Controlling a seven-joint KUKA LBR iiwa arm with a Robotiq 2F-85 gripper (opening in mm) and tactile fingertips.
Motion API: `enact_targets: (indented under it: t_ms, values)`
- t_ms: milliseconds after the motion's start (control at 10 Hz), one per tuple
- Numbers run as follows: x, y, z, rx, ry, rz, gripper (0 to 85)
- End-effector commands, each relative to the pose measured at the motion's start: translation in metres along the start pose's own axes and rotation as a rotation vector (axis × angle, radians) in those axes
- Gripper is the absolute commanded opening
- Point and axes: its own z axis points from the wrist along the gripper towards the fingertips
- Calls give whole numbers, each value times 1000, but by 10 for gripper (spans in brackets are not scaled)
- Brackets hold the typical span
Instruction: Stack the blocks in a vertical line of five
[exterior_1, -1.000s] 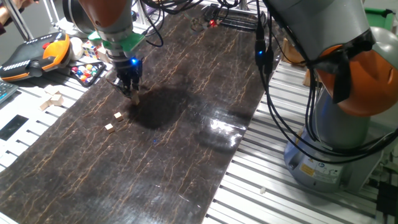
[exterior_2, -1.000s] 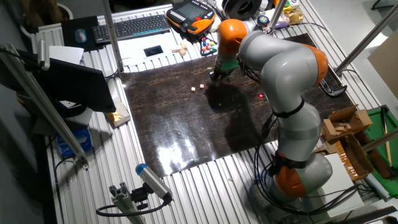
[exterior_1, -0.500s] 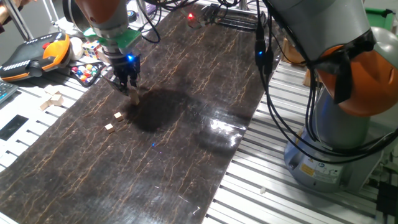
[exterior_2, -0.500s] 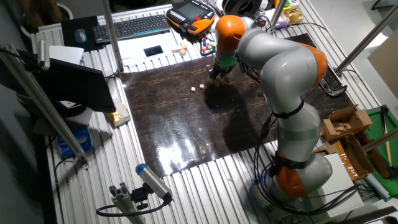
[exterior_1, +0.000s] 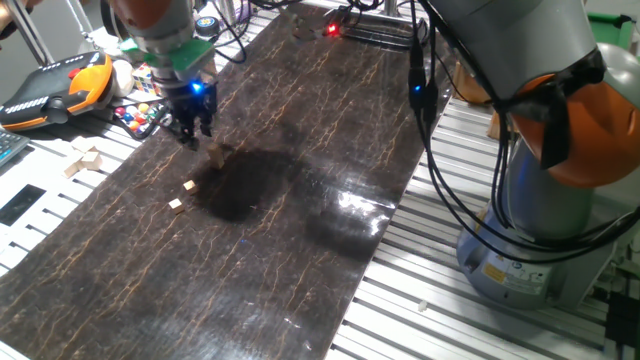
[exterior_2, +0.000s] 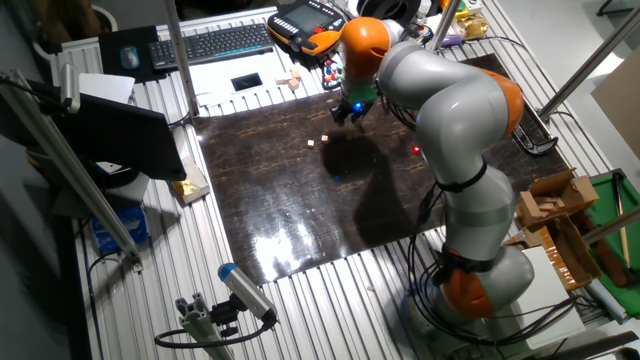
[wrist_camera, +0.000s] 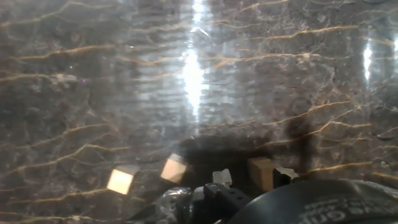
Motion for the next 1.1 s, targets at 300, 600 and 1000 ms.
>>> enact_targets:
  t_ms: [300,600,1000]
  values:
    - [1,21,6,14,-3,36,400]
    - [6,36,15,1,-9,72,400]
    - [3,51,32,13,-19,117,403]
